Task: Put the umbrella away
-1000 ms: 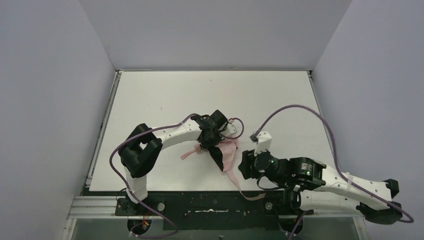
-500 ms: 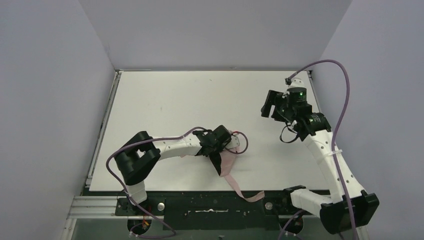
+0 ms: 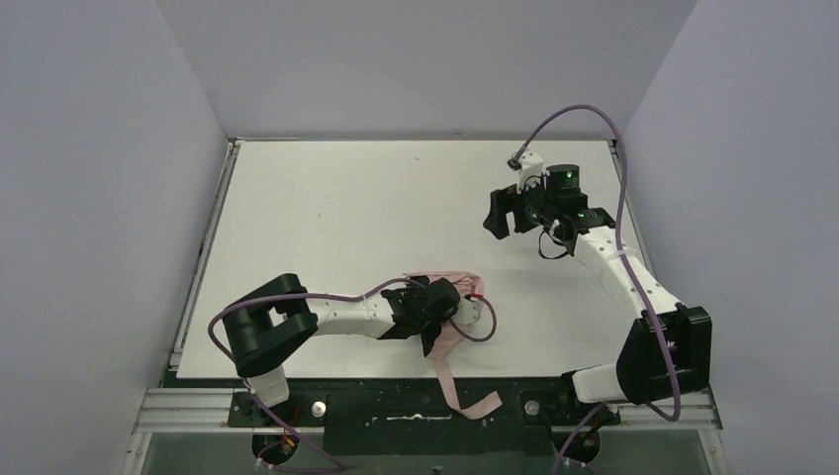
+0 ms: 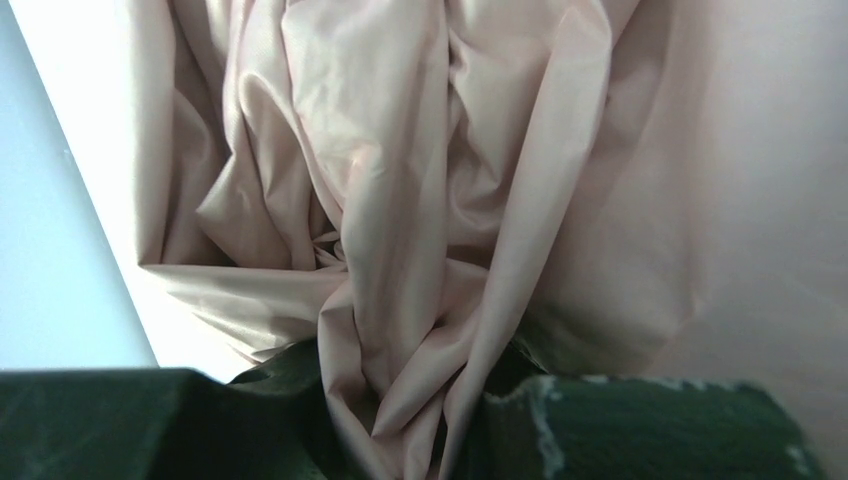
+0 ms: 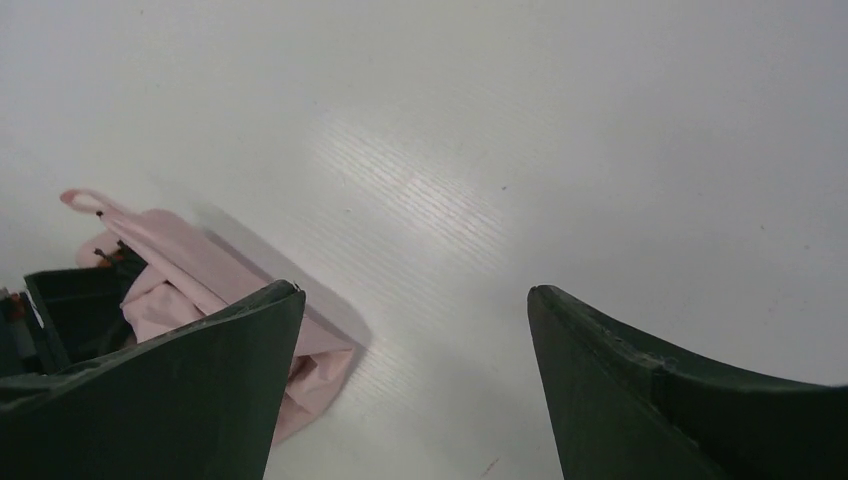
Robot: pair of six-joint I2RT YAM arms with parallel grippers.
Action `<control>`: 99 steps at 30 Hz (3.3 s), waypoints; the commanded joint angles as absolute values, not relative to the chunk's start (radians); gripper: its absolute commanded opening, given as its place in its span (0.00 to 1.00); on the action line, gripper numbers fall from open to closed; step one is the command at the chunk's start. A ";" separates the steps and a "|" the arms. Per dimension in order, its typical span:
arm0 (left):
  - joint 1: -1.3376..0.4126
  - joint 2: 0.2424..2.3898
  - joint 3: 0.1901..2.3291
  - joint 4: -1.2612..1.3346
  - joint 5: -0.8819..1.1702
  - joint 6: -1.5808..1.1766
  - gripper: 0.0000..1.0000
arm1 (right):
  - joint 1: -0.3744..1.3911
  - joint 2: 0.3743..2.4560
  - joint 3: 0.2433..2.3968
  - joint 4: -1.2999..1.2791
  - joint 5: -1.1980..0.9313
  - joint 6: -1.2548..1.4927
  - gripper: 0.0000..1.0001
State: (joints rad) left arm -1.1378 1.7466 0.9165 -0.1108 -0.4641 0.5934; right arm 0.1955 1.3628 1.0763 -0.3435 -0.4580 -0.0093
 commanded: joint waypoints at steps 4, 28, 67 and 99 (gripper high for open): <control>-1.167 1.737 0.817 0.133 -0.485 0.723 0.00 | 0.217 1.486 1.151 -0.513 -0.768 -0.395 0.87; -1.211 1.740 0.679 0.365 -0.537 0.867 0.00 | 0.429 1.756 1.200 -0.800 -0.831 -0.584 0.97; -1.000 0.868 0.676 -0.190 -0.175 0.281 0.68 | 0.571 1.611 0.893 -0.348 -0.294 -0.568 0.17; -0.736 1.433 0.884 -0.208 0.591 0.265 0.84 | 1.030 1.318 0.350 0.289 0.176 -0.993 0.11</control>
